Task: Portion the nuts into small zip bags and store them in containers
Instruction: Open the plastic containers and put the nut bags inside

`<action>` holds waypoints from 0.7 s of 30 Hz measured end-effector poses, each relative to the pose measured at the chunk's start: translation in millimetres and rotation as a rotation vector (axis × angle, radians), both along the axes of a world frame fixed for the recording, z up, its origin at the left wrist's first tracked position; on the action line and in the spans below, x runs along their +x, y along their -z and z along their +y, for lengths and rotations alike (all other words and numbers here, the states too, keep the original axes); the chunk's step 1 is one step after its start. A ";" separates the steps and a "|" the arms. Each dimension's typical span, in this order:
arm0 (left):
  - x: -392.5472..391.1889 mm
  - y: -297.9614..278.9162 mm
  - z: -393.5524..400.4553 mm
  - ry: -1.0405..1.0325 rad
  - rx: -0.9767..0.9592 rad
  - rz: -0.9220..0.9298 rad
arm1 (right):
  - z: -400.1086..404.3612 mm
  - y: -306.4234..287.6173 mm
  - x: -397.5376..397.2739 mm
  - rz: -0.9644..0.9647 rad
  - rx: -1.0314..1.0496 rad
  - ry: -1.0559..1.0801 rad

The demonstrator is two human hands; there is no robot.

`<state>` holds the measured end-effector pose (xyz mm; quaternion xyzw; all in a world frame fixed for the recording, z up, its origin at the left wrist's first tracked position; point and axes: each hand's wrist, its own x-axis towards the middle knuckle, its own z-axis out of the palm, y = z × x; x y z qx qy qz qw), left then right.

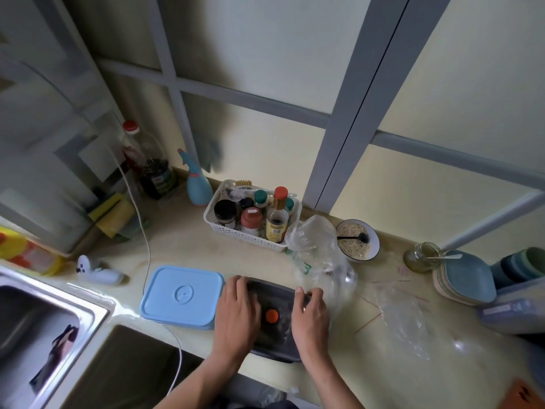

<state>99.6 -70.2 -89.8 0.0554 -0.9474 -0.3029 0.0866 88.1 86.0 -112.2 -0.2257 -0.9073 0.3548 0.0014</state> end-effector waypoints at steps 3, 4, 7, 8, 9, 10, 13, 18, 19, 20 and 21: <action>22.2 -1.5 -10.2 -0.038 0.029 0.042 | -3.5 -4.3 -4.7 -0.025 0.030 -0.015; 23.3 0.3 -16.5 -0.063 0.019 0.052 | -6.0 -6.2 -4.9 -0.042 0.057 -0.014; 12.3 1.6 -42.7 -0.216 -0.009 0.067 | -11.3 -13.7 -6.4 -0.018 0.267 -0.021; 6.9 1.5 -55.0 -0.291 0.001 0.062 | -15.0 -17.2 -8.1 0.059 0.353 -0.048; 1.7 2.7 -69.5 -0.364 0.016 0.053 | -22.8 -22.7 -9.9 0.153 0.398 -0.090; -2.6 4.9 -85.3 -0.433 0.034 0.033 | -34.5 -30.3 -11.4 0.230 0.378 -0.159; -12.1 10.6 -128.3 -0.588 0.064 -0.102 | -82.0 -50.0 -18.2 0.343 0.072 -0.334; -24.2 4.5 -171.8 -0.549 0.062 -0.390 | -148.3 -63.9 -48.6 -0.014 -0.106 -0.533; -28.2 4.2 -180.4 -0.509 0.144 -0.470 | -159.1 -66.7 -55.7 -0.110 -0.140 -0.524; -31.6 4.6 -188.3 -0.469 0.254 -0.539 | -169.9 -67.9 -61.7 -0.207 -0.177 -0.489; -34.2 3.2 -195.1 -0.445 0.358 -0.601 | -180.9 -66.9 -66.5 -0.300 -0.209 -0.434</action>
